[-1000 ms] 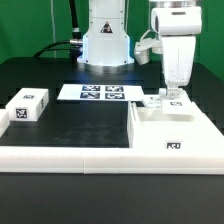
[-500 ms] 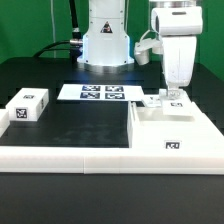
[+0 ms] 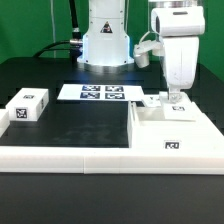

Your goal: Assemble cabinet

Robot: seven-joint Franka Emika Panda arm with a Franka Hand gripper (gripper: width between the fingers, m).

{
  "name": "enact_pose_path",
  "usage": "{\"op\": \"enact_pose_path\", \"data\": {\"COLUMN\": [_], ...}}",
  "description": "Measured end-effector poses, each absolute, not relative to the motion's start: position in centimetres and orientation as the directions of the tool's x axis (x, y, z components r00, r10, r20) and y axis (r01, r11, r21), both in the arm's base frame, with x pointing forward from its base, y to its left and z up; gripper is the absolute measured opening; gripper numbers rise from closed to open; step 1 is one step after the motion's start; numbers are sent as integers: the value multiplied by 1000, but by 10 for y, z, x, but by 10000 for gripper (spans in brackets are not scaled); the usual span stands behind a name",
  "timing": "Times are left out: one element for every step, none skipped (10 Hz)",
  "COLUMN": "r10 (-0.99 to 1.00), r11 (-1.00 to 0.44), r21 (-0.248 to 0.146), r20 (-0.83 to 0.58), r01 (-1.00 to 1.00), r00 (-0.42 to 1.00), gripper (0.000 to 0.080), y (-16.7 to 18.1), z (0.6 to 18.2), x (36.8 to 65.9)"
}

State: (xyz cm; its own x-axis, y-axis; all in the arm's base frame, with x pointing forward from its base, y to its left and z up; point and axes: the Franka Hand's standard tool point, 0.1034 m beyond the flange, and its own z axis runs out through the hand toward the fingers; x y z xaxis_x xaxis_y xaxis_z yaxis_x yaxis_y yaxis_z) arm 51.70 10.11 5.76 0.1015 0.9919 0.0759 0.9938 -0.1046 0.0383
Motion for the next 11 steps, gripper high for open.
{"op": "enact_pose_path", "data": {"r10": [992, 992, 992, 992, 992, 992, 992, 992, 991, 992, 991], "r11": [-106, -107, -103, -101, -98, -99, -100, -101, -103, -103, -104], "r21": [40, 42, 46, 51, 52, 51, 53, 57, 56, 50, 51], "r20": [77, 79, 81, 83, 84, 84, 85, 87, 87, 84, 85], "r01": [994, 993, 994, 994, 994, 994, 994, 993, 993, 993, 993], "r00": [103, 103, 99, 96, 94, 94, 96, 96, 98, 99, 100], "gripper": [70, 70, 70, 70, 70, 70, 70, 70, 70, 70, 70], "y": [101, 101, 100, 100, 99, 99, 98, 97, 96, 95, 95], "z": [58, 58, 58, 58, 58, 58, 59, 59, 59, 59, 59], "x": [520, 522, 526, 531, 536, 540, 543, 547, 548, 548, 549]}}
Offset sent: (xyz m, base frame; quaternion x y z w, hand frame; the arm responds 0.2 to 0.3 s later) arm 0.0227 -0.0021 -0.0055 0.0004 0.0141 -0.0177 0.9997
